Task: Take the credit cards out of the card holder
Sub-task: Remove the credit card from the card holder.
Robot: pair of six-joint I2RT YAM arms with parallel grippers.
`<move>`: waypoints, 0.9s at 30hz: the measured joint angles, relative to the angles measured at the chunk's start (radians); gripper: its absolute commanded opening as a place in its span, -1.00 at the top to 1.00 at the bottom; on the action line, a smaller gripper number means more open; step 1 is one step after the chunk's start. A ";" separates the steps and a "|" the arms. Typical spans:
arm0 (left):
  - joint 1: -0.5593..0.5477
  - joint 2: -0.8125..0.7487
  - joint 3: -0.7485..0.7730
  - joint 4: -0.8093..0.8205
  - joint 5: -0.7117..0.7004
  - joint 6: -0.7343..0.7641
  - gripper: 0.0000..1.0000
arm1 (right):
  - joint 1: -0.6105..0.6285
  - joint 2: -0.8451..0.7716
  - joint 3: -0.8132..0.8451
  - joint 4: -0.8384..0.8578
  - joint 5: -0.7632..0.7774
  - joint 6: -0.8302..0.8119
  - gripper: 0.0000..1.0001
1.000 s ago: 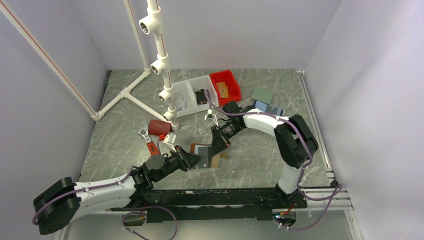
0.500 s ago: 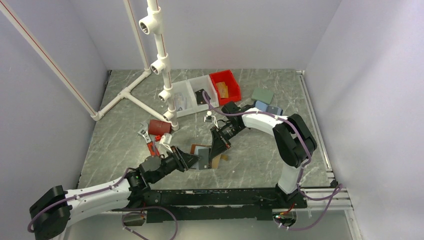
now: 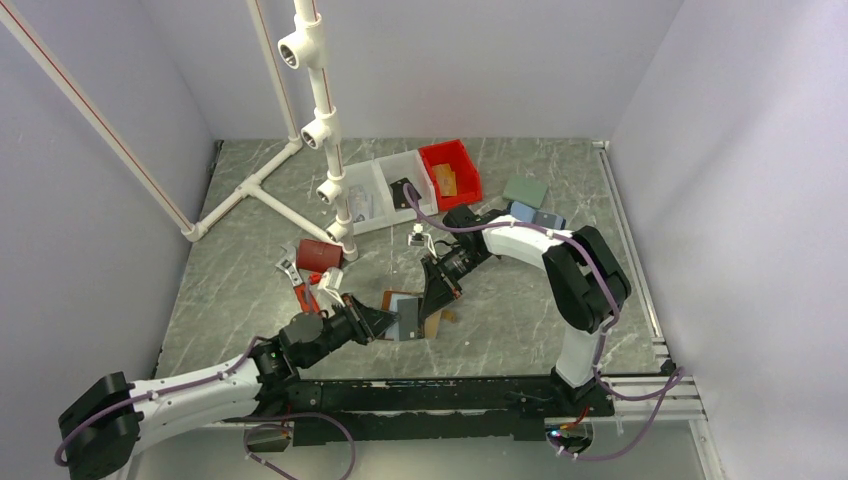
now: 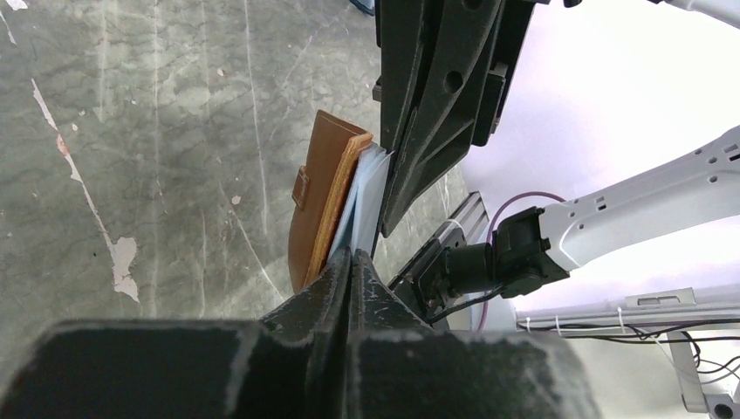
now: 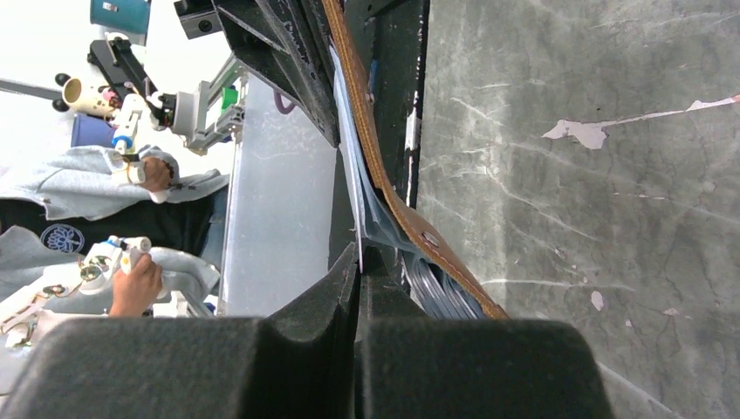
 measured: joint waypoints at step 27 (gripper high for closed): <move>0.000 -0.134 -0.054 -0.046 -0.029 -0.023 1.00 | -0.011 0.037 0.027 -0.047 0.027 -0.052 1.00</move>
